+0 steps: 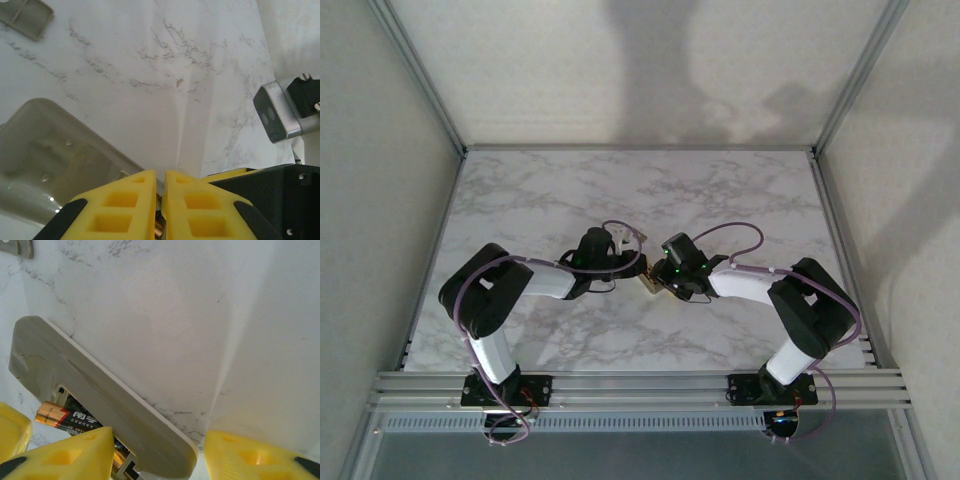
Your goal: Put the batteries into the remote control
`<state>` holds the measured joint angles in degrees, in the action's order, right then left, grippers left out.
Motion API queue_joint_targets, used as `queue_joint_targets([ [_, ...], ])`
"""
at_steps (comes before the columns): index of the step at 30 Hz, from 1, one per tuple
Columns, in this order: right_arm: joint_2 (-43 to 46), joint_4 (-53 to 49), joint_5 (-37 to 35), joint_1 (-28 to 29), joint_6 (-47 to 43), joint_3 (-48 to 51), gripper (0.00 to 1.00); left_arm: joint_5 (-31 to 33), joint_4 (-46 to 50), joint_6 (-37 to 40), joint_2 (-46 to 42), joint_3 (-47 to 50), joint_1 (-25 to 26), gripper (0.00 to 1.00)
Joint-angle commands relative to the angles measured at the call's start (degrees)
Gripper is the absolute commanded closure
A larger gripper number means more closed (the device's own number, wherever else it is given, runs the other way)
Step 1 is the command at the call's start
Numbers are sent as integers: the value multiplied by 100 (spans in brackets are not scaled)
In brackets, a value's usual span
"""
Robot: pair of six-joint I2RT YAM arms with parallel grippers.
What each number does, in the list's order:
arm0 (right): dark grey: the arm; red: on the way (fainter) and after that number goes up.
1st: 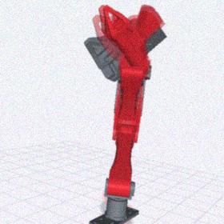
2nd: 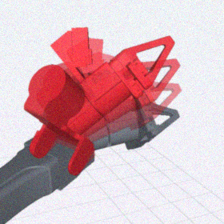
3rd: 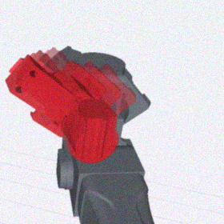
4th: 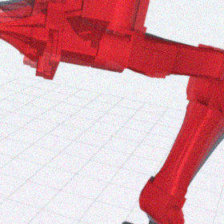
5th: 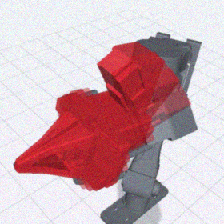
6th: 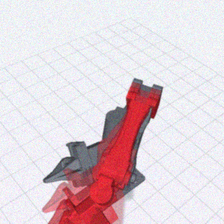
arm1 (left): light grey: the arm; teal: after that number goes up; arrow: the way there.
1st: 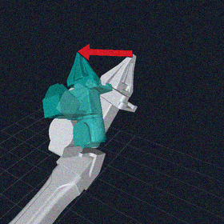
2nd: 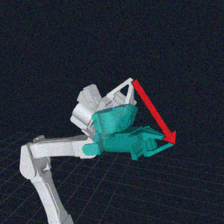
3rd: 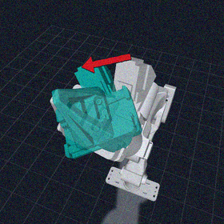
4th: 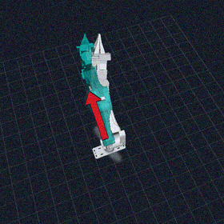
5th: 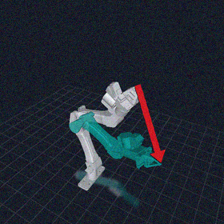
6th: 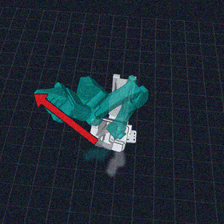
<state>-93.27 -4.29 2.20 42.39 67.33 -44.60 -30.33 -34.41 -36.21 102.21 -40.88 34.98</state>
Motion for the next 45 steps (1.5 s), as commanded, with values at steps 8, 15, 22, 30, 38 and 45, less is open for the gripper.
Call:
queue_joint_targets([
  [8,-340,-418,-264,-100,-34,224,49,-169,137,105,210,-203,79,87],
  [15,-329,-421,-272,-100,-36,238,49,-149,172,85,273,-136,74,88],
  [22,-340,-420,-273,-97,-45,232,49,-188,104,37,377,-105,104,88],
  [30,-323,-421,-286,-100,-53,232,49,-261,-86,-104,536,-22,172,88],
  [38,-315,-445,-309,-104,-80,224,49,-292,-114,-150,489,61,262,88],
  [45,-292,-467,-337,-100,-124,206,48,-376,2,-97,381,168,345,88],
])
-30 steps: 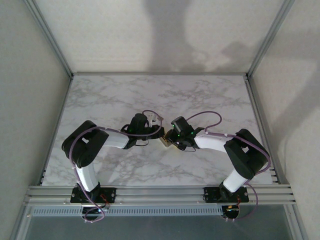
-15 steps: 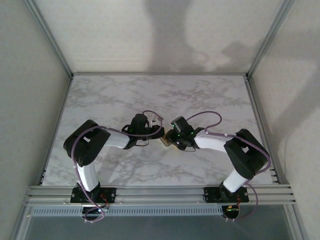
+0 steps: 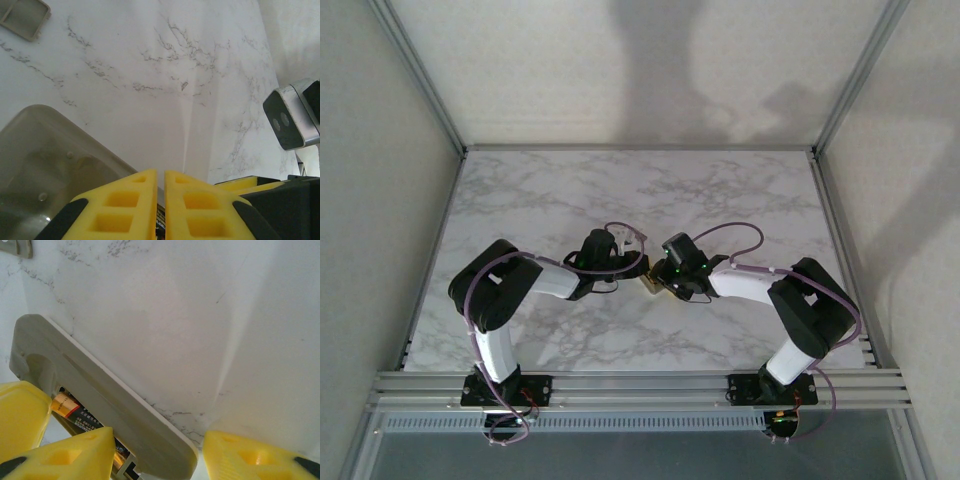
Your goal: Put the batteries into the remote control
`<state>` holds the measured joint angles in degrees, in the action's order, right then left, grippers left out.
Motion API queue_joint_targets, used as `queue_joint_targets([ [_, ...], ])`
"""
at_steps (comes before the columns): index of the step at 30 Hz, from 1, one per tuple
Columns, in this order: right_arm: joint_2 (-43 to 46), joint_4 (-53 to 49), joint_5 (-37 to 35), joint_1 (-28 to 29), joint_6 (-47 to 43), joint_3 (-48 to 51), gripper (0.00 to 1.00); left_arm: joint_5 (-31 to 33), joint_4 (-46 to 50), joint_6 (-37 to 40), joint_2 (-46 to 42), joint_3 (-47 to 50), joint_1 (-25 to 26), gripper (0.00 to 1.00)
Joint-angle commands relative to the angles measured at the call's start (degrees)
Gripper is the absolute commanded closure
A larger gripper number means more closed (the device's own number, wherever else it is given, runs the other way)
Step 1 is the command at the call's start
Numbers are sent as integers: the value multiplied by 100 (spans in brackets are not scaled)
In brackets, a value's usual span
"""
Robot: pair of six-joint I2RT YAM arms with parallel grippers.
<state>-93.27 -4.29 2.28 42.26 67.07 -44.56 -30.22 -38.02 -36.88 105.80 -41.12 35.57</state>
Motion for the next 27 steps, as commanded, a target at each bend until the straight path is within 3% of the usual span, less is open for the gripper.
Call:
queue_joint_targets([
  [1,-283,-467,-352,-86,-95,205,48,-427,363,-29,28,195,306,88],
  [27,591,-494,-387,-61,-267,595,41,-161,629,-29,24,170,424,89],
])
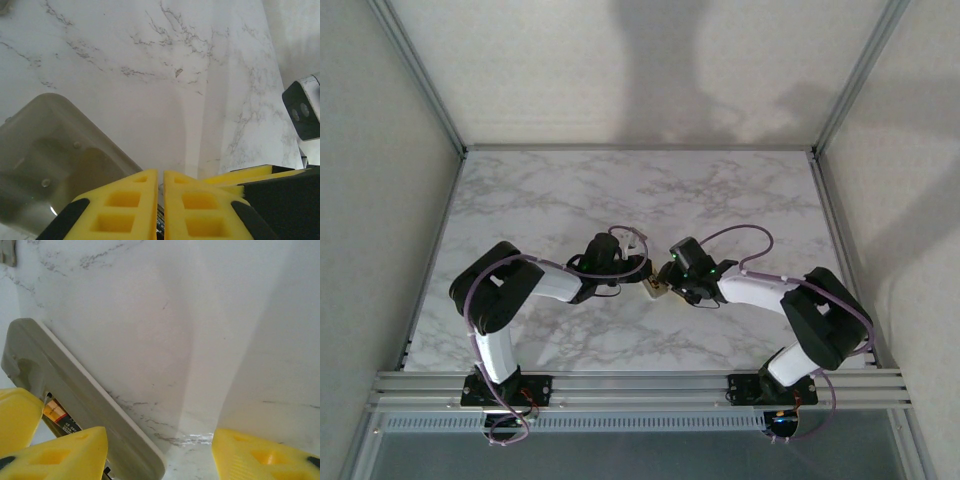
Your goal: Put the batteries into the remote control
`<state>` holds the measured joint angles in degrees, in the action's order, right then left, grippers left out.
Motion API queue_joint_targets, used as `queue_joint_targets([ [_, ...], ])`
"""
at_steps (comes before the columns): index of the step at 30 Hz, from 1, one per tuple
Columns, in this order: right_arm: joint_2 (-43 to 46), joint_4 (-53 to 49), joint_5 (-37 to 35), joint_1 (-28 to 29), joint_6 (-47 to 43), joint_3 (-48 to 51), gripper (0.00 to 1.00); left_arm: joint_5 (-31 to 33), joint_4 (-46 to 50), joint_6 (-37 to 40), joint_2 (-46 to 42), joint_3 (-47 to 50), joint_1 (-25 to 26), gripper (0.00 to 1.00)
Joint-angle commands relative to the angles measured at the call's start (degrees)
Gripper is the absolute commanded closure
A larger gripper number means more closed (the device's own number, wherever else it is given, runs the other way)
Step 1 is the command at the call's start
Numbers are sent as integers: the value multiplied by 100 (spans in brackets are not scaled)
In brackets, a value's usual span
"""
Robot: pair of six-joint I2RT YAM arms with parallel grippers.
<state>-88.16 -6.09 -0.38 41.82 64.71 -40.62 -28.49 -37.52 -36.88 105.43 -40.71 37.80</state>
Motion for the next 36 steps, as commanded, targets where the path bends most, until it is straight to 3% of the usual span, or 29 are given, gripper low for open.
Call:
queue_joint_targets([
  [1,75,-253,-63,-1,-8,236,41,-327,579,-29,57,125,201,89],
  [17,411,133,197,416,109,622,41,-258,612,-45,57,85,201,89],
  [36,36,576,253,468,64,494,64,-298,943,155,-8,-46,237,89],
])
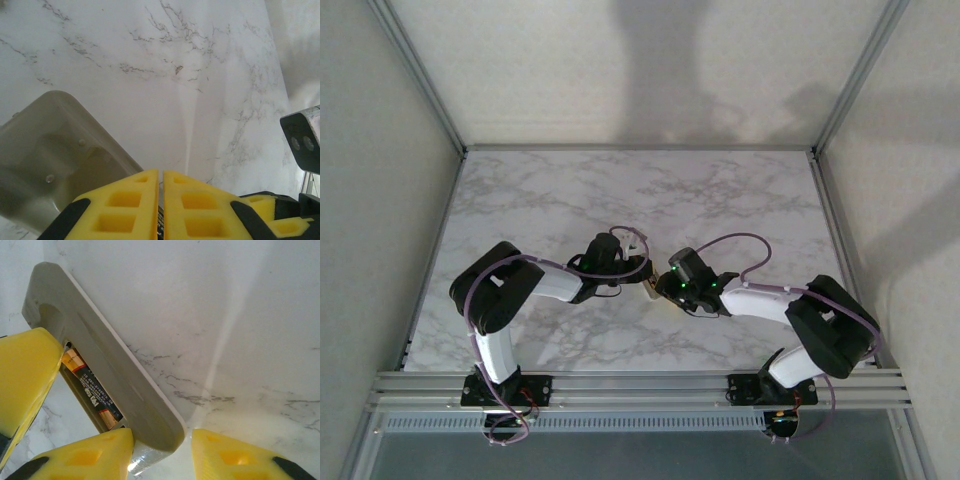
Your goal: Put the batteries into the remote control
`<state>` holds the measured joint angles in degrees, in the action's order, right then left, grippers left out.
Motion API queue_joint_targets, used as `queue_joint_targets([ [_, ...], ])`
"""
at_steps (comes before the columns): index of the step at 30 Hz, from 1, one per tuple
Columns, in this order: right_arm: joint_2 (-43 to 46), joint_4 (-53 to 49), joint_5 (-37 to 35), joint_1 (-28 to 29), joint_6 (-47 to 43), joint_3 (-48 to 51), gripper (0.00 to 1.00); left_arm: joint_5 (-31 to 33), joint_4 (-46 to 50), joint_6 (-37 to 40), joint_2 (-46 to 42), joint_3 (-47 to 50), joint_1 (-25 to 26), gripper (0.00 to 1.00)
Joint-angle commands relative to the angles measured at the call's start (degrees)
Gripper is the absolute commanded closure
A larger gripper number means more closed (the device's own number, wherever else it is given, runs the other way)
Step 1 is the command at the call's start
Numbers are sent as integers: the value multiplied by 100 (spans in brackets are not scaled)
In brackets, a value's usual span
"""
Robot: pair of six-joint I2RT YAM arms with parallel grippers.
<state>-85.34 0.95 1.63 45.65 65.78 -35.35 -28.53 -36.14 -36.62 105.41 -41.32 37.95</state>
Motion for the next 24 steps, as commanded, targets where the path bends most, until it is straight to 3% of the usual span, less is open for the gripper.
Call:
queue_joint_targets([
  [1,-245,-129,39,89,-55,-33,64,-298,880,180,-22,-11,243,89],
  [24,-343,-136,48,-3,-118,-24,66,5,2094,645,209,-388,581,90],
])
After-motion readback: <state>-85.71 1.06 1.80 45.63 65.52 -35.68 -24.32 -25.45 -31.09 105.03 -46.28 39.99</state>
